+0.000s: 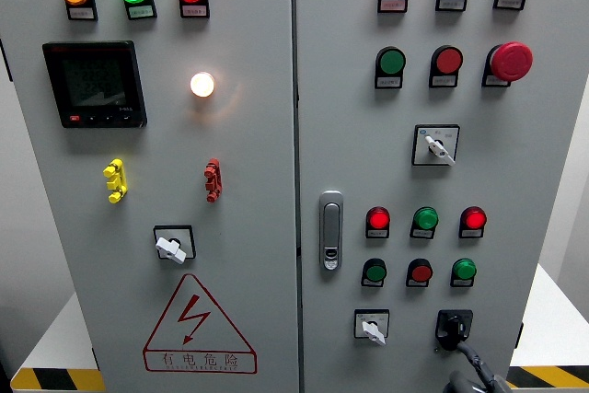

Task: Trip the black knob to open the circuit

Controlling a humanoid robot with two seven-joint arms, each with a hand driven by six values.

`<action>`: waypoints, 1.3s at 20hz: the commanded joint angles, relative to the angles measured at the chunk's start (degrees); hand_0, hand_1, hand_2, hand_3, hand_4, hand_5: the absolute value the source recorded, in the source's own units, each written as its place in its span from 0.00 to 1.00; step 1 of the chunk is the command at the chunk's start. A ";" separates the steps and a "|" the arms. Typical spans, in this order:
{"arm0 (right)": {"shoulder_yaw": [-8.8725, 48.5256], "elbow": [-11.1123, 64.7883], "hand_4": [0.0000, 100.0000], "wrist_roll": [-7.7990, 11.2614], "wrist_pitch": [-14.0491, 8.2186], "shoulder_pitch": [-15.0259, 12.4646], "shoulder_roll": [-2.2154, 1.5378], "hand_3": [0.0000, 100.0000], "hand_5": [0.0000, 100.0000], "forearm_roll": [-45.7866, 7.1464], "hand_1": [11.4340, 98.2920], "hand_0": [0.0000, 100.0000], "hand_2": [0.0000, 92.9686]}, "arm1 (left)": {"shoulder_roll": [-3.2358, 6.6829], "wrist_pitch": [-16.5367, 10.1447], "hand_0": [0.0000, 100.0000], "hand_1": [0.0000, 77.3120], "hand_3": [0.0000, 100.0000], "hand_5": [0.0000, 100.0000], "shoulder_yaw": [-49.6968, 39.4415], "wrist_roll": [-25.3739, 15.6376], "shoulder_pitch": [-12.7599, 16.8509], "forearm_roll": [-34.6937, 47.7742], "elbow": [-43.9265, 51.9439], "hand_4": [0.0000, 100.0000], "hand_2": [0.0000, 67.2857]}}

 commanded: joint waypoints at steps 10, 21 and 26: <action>-0.41 0.09 0.97 0.03 -0.01 0.52 0.00 0.82 1.00 0.22 0.50 0.90 0.00 | -0.01 0.00 0.00 0.00 0.26 0.09 0.00 0.00 0.00 0.00 0.00 0.10 0.29; -1.20 -0.18 0.97 0.04 -0.01 0.53 0.00 0.81 1.00 0.48 0.49 0.90 0.00 | 0.07 0.00 0.00 0.00 0.26 0.09 0.00 0.00 0.00 0.00 0.00 0.10 0.29; -0.23 -1.58 0.96 0.12 -0.01 0.79 0.00 0.81 1.00 0.48 0.49 0.90 0.00 | -0.01 0.00 0.00 0.00 0.26 0.09 0.00 0.00 0.00 0.00 0.00 0.10 0.29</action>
